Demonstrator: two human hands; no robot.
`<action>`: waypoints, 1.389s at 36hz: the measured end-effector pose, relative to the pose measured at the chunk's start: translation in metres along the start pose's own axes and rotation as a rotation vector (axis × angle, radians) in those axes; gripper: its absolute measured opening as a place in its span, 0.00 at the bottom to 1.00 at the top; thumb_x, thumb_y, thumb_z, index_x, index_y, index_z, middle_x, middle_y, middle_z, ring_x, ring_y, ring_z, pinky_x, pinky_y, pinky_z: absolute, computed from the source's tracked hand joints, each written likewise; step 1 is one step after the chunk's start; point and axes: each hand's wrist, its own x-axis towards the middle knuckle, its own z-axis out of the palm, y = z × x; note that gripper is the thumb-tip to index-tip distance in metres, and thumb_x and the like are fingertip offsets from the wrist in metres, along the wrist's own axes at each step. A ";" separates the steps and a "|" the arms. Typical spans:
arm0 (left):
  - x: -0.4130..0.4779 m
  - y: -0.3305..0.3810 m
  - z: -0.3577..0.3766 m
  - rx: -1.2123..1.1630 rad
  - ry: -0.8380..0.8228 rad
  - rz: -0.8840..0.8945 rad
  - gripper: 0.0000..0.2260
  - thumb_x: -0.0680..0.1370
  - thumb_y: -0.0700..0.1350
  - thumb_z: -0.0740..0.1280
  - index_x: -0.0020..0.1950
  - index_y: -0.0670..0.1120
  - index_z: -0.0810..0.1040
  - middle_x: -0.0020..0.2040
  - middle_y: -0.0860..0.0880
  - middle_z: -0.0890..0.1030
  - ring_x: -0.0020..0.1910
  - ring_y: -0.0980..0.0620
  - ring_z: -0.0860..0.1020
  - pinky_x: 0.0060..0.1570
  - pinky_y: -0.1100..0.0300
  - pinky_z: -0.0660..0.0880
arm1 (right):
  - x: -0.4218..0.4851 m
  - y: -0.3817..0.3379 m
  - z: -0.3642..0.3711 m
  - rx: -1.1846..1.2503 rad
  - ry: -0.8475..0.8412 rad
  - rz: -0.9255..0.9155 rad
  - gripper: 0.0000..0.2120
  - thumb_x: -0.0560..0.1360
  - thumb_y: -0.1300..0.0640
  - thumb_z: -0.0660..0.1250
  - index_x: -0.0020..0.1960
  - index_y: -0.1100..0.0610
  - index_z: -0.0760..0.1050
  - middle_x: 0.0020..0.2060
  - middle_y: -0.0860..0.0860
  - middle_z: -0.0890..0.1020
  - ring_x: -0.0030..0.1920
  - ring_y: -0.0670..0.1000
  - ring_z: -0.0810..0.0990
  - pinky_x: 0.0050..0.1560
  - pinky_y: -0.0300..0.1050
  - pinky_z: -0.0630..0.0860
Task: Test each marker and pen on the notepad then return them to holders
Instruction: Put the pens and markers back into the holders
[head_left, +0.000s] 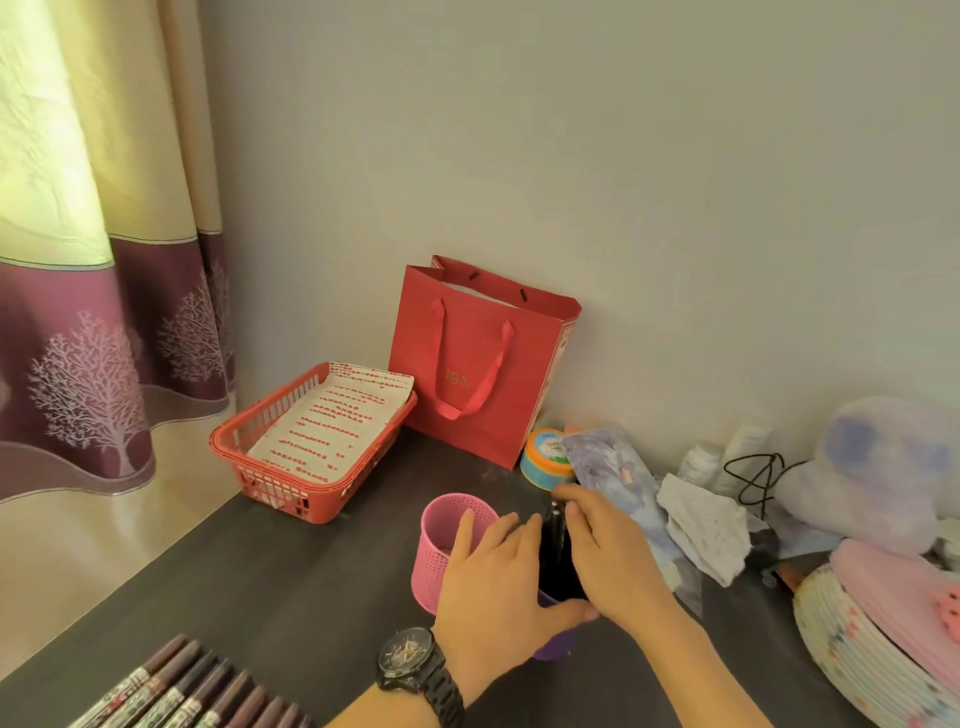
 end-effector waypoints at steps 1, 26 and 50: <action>0.000 0.000 -0.002 0.005 -0.024 0.004 0.46 0.69 0.78 0.52 0.79 0.50 0.59 0.76 0.56 0.66 0.78 0.54 0.56 0.75 0.45 0.42 | 0.000 -0.002 -0.002 0.028 0.014 0.012 0.14 0.85 0.54 0.55 0.65 0.46 0.74 0.58 0.40 0.76 0.58 0.39 0.73 0.57 0.33 0.67; -0.222 -0.187 -0.120 0.068 -0.022 -0.616 0.31 0.78 0.68 0.56 0.77 0.55 0.61 0.74 0.55 0.66 0.72 0.51 0.64 0.67 0.54 0.67 | -0.155 -0.086 0.065 0.037 -0.177 0.214 0.13 0.68 0.36 0.73 0.47 0.39 0.75 0.38 0.26 0.79 0.41 0.37 0.81 0.47 0.39 0.75; -0.187 -0.188 -0.119 0.086 -0.503 -0.648 0.11 0.77 0.54 0.59 0.48 0.46 0.71 0.42 0.48 0.77 0.39 0.44 0.81 0.43 0.53 0.81 | -0.150 -0.155 0.159 -0.416 -0.467 0.175 0.31 0.72 0.34 0.62 0.64 0.57 0.71 0.62 0.54 0.80 0.61 0.58 0.79 0.50 0.49 0.73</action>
